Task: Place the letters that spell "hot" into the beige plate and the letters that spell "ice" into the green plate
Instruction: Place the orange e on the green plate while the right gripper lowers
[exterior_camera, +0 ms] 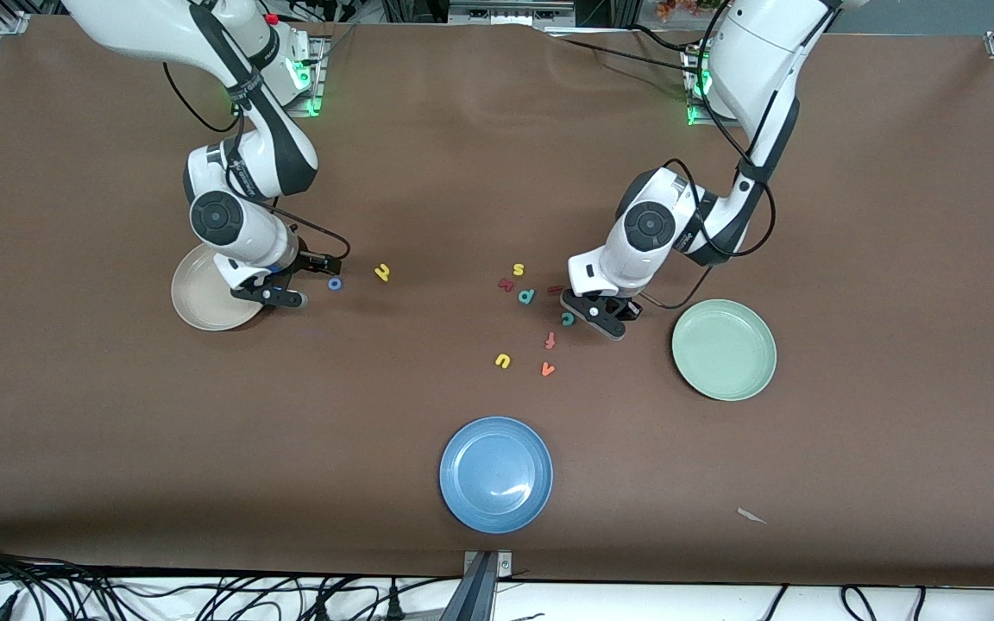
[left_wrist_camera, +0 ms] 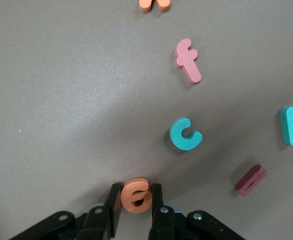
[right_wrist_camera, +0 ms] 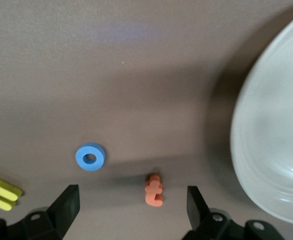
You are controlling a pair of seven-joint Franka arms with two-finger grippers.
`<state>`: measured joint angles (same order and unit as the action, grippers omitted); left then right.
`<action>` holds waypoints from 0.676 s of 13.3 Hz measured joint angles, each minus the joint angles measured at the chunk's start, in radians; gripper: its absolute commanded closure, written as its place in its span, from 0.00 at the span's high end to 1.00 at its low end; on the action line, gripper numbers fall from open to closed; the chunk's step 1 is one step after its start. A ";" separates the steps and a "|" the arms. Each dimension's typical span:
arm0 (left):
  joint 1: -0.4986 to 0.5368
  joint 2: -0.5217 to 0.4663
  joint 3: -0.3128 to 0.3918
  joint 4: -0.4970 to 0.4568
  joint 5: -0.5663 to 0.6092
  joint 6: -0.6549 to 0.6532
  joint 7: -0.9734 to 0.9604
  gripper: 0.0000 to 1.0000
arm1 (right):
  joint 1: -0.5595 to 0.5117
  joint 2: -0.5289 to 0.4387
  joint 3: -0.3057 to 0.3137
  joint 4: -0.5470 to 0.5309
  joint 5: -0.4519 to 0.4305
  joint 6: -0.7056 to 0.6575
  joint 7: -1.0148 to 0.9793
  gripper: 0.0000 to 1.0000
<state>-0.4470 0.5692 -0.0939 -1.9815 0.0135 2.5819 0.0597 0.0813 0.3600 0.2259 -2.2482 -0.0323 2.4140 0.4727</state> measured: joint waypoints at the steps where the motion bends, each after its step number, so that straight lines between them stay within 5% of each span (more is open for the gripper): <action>1: 0.002 -0.010 0.002 0.003 0.000 -0.007 0.001 0.00 | 0.000 0.011 0.000 0.000 0.000 0.006 -0.002 0.96; 5: 0.077 -0.096 0.015 0.010 0.000 -0.130 0.151 0.00 | 0.000 0.019 0.000 0.000 0.000 0.004 -0.007 0.88; 9: 0.132 -0.112 0.103 0.005 0.000 -0.148 0.406 0.00 | -0.002 0.019 -0.004 0.000 0.000 0.003 -0.046 0.84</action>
<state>-0.3150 0.4569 0.0095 -1.9762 0.0140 2.4343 0.4656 0.0795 0.3792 0.2217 -2.2481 -0.0324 2.4171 0.4266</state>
